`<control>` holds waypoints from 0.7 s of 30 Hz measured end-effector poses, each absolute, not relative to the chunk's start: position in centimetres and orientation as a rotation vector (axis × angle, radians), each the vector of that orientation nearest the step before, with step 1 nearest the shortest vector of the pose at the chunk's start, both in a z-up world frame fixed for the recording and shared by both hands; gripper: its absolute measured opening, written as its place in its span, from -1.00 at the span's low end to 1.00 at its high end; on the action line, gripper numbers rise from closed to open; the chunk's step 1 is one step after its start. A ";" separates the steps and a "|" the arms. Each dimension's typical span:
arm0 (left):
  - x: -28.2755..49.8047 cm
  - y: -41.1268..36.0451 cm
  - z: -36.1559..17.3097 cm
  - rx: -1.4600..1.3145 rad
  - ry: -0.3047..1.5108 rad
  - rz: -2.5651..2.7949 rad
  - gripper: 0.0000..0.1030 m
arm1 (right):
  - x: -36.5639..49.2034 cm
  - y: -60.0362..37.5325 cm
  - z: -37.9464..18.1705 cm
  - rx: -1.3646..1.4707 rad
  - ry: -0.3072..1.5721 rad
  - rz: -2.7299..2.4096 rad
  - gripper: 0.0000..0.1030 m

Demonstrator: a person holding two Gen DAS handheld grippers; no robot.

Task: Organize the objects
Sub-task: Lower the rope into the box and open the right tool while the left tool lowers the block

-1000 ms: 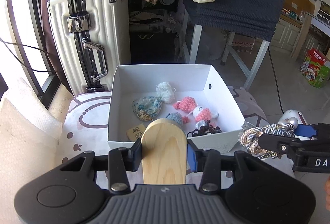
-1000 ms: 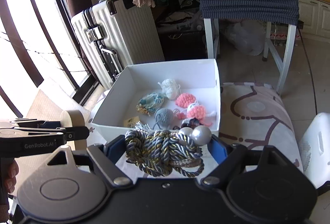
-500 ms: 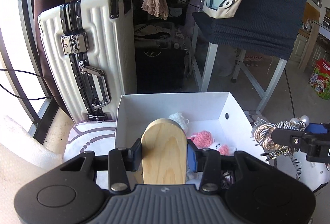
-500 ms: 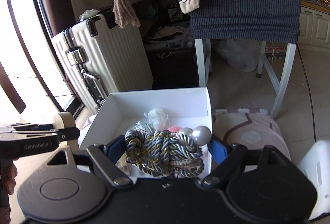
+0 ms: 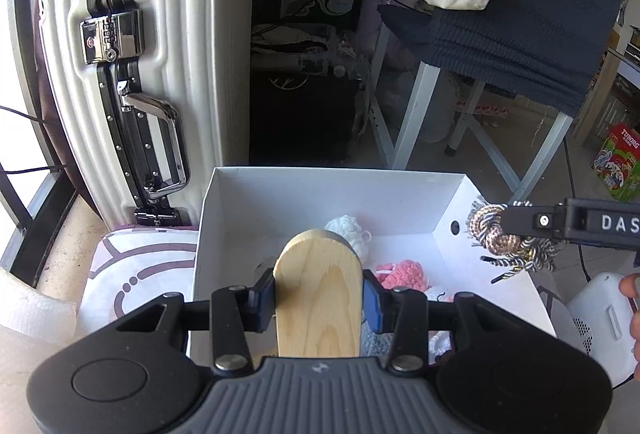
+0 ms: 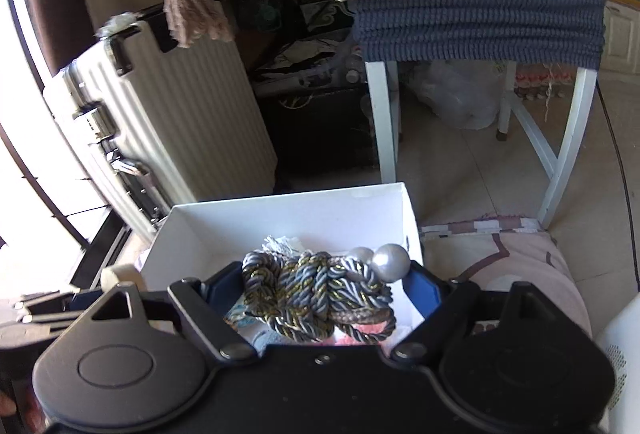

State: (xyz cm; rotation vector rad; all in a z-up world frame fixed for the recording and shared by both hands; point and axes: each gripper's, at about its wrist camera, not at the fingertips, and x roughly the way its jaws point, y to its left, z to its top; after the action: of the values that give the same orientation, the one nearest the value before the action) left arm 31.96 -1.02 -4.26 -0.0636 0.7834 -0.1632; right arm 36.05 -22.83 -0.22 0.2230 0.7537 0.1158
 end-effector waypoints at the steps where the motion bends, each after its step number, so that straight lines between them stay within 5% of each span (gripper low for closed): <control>1: 32.2 -1.0 -4.6 -0.063 0.785 -0.170 -0.14 | 36.7 -22.9 -0.7 0.247 0.762 0.097 0.66; 21: 35.1 -0.6 -7.1 -0.057 0.808 -0.245 -0.14 | 45.8 -20.9 -7.7 0.429 0.832 -0.147 0.67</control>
State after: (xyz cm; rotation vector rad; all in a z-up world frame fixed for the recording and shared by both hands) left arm 35.12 -0.60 -7.13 -0.0566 0.8076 -0.2453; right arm 45.82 -20.95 -7.71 0.4287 0.8315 -0.1466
